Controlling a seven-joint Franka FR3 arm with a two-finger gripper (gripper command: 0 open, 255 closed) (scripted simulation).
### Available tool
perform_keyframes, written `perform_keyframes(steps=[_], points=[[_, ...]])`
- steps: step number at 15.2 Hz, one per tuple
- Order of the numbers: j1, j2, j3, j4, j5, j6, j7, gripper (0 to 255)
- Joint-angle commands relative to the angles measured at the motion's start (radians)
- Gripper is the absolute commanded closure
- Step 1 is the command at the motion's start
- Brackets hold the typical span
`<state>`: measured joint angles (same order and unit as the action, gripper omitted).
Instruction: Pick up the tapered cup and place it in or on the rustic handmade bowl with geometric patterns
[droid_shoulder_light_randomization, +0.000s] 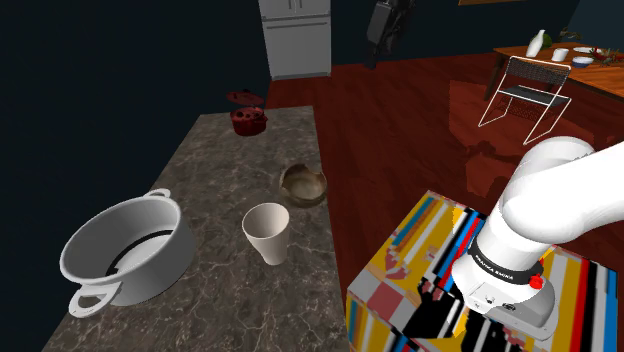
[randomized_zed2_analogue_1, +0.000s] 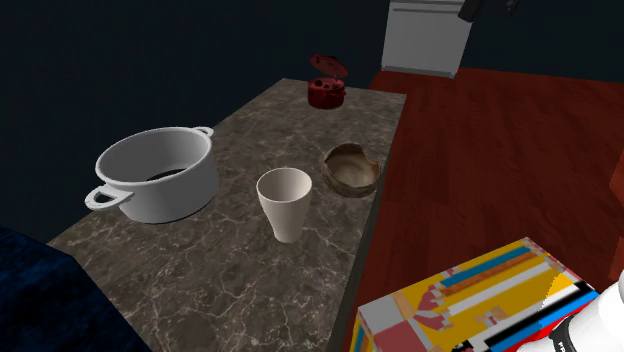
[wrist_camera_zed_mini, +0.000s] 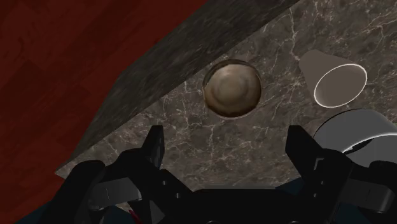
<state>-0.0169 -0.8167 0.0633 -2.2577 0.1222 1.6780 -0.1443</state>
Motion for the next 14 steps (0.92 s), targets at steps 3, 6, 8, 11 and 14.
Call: perform_keyframes(steps=[3, 6, 8, 11, 14], points=[[0.008, 0.019, 0.029, -0.033, 0.02, 0.041, 0.026, 0], [0.022, 0.056, 0.073, -0.075, 0.05, 0.103, 0.065, 0], [0.03, 0.087, 0.103, -0.098, 0.07, 0.146, 0.09, 0], [0.044, 0.14, 0.149, -0.125, 0.099, 0.212, 0.127, 0], [0.057, 0.205, 0.195, -0.143, 0.125, 0.28, 0.164, 0]])
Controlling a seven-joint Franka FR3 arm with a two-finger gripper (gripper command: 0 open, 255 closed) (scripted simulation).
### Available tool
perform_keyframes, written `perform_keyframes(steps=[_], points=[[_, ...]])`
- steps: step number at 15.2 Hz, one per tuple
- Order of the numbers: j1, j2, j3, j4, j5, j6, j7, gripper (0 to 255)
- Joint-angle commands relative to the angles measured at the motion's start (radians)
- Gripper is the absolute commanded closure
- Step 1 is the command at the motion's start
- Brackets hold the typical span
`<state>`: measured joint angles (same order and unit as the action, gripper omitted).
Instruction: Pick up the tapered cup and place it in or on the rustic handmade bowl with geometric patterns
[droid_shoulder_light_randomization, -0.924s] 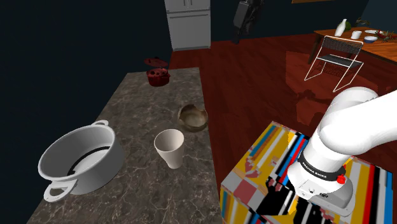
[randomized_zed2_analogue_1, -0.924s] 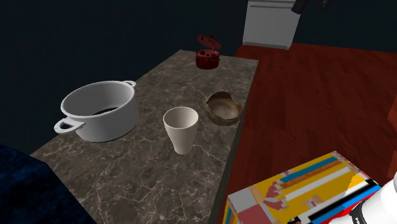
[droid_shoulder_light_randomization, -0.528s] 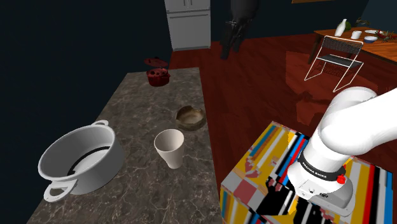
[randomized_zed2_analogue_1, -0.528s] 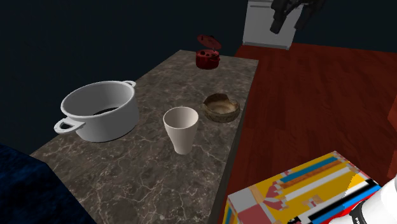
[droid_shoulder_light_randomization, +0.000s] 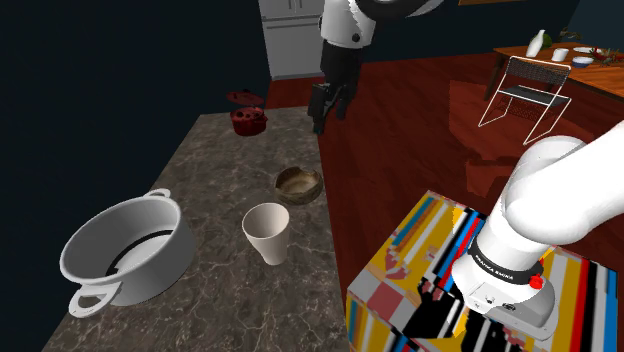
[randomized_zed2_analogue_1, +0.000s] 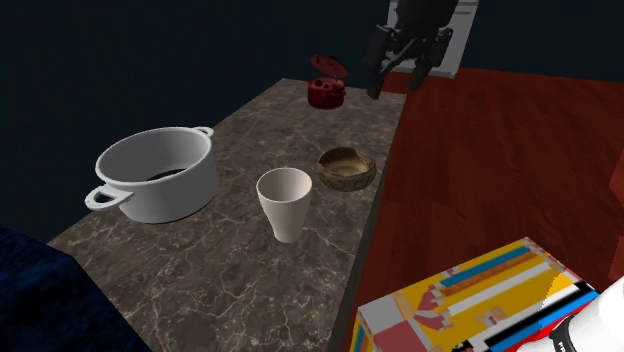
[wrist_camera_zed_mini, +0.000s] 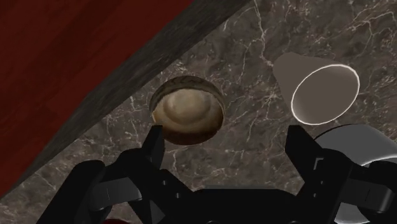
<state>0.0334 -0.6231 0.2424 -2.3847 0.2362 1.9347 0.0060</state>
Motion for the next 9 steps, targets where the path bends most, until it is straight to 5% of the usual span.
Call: perform_keyframes(steps=[1, 9], points=[[0.011, 0.035, 0.031, -0.019, 0.019, 0.046, 0.026, 0], [0.036, 0.261, 0.155, -0.008, 0.056, 0.228, 0.132, 0]])
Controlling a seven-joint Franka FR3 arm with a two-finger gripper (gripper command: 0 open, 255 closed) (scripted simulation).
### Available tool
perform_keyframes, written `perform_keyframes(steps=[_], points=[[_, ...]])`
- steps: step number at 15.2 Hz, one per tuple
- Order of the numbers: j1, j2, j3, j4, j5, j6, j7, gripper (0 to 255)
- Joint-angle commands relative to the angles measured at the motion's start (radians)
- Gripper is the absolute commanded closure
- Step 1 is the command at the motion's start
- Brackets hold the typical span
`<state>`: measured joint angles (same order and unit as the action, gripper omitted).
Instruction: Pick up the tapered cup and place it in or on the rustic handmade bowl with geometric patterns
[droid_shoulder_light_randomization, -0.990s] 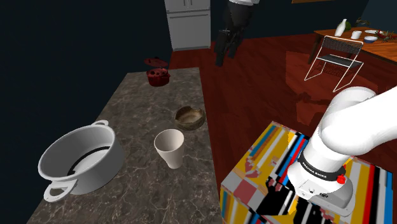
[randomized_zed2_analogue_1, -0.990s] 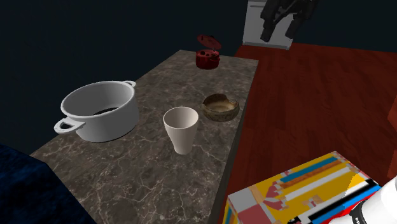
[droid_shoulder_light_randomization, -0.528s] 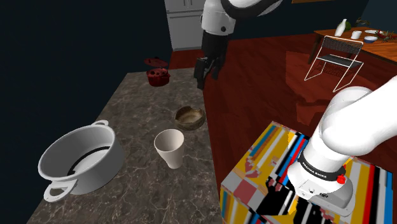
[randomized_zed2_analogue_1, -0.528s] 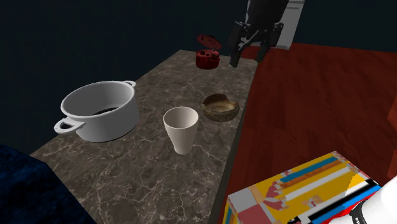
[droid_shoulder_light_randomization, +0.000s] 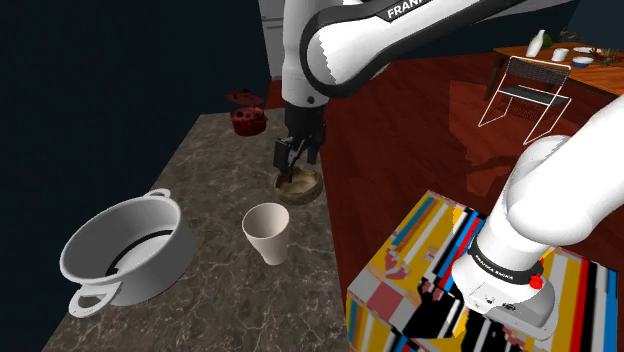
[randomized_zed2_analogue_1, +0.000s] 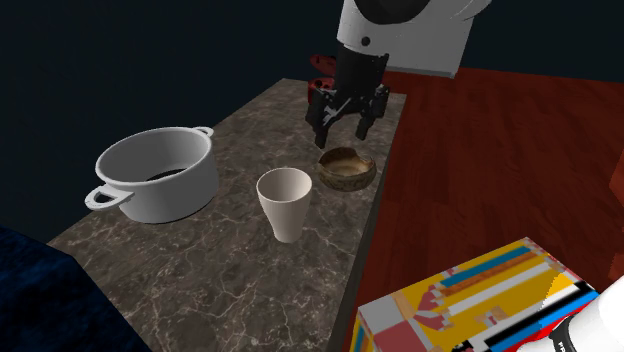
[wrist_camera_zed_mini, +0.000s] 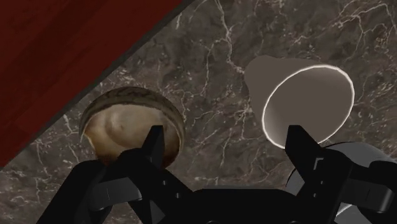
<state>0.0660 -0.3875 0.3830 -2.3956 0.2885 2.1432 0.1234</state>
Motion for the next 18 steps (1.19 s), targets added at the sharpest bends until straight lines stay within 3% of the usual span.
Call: perform_keyframes(steps=[1, 6, 13, 18], points=[[0.005, 0.058, 0.029, 0.009, 0.003, 0.042, 0.029, 0], [0.015, 0.217, 0.094, 0.051, -0.018, 0.14, 0.104, 0], [0.018, 0.289, 0.112, 0.018, -0.039, 0.242, 0.122, 0], [0.018, 0.295, 0.113, 0.016, -0.041, 0.251, 0.124, 0]])
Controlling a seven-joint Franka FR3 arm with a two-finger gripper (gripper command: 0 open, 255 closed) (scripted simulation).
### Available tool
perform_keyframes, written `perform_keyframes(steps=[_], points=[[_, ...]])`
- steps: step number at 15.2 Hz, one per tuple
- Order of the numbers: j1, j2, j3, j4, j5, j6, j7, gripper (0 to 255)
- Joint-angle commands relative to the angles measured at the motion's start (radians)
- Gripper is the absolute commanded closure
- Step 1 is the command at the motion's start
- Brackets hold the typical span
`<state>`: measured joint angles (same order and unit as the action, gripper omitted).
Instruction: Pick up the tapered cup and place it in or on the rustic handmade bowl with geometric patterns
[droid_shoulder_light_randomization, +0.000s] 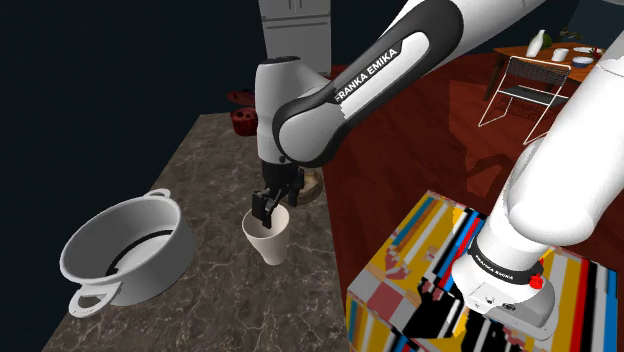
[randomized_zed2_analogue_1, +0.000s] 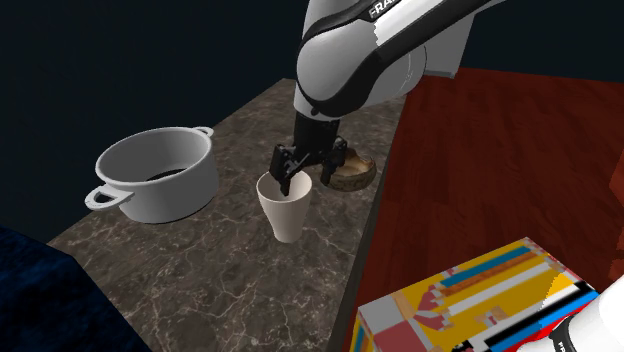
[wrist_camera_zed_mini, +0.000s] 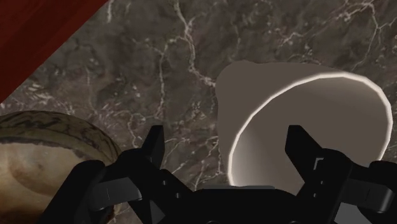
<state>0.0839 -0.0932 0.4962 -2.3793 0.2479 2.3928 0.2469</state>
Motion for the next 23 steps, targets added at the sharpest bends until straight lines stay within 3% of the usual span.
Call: perform_keyframes(steps=[1, 3, 4, 13, 23], points=[[0.0, 0.001, 0.0, 0.0, 0.0, 0.001, 0.0, 0], [0.0, 0.001, 0.0, 0.0, 0.0, 0.001, 0.0, 0], [0.0, 0.001, 0.0, 0.0, 0.0, 0.001, 0.0, 255], [0.0, 0.001, 0.0, 0.0, 0.0, 0.001, 0.0, 255], [-0.001, -0.082, -0.016, 0.067, 0.018, -0.144, -0.003, 255]])
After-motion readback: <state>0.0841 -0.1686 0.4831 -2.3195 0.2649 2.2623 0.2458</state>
